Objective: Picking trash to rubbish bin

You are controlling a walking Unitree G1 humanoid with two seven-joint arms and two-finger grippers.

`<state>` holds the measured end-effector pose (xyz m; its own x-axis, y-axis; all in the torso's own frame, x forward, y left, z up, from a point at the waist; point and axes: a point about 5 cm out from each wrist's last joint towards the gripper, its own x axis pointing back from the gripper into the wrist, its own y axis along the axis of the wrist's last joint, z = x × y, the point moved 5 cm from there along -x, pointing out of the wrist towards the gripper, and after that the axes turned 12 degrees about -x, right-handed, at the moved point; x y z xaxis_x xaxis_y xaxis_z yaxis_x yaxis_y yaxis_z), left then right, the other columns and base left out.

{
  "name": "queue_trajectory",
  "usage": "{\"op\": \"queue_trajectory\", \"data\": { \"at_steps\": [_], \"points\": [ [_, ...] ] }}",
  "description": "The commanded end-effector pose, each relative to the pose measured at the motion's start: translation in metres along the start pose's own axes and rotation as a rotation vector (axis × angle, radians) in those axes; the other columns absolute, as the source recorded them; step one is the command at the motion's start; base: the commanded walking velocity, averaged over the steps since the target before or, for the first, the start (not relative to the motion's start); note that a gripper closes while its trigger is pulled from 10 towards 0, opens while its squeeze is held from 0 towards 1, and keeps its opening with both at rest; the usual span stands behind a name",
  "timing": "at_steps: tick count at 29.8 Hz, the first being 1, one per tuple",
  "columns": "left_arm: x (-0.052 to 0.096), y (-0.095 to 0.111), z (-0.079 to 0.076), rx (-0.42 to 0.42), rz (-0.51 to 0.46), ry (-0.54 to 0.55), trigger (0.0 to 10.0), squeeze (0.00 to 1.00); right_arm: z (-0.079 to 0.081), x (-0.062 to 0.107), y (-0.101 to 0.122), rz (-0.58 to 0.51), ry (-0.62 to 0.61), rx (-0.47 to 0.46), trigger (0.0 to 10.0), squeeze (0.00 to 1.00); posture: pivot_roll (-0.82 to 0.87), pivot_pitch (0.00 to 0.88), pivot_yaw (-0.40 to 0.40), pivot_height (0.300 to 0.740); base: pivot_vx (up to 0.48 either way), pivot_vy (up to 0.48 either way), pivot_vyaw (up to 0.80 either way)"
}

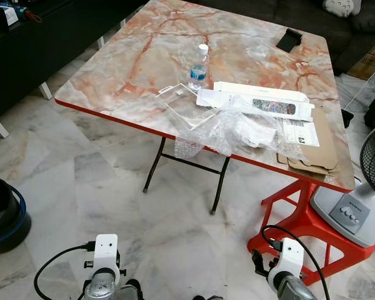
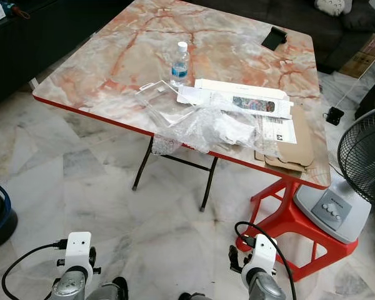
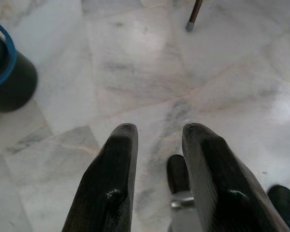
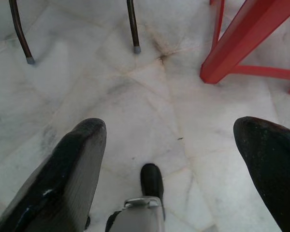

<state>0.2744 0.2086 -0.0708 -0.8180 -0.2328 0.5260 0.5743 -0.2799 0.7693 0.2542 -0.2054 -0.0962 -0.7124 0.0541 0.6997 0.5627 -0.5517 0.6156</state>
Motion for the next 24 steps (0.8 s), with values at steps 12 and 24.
{"op": "queue_trajectory", "data": {
  "at_steps": [12, 24],
  "points": [
    [-0.004, 0.027, 0.001, -0.039, -0.119, -0.013, 10.0, 0.00, 0.016, -0.004, 0.025, -0.079, 0.058, 0.107, 10.0, 0.00, 0.10, 0.170, -0.089, 0.740, 0.000, 0.000, 0.00],
    [0.016, 0.080, 0.007, 0.004, -0.447, 0.052, 10.0, 0.00, 0.084, 0.007, 0.105, -0.399, 0.356, 0.245, 10.0, 0.00, 0.08, 0.177, -0.102, 0.740, 0.000, 0.000, 0.00]
  ]
}}
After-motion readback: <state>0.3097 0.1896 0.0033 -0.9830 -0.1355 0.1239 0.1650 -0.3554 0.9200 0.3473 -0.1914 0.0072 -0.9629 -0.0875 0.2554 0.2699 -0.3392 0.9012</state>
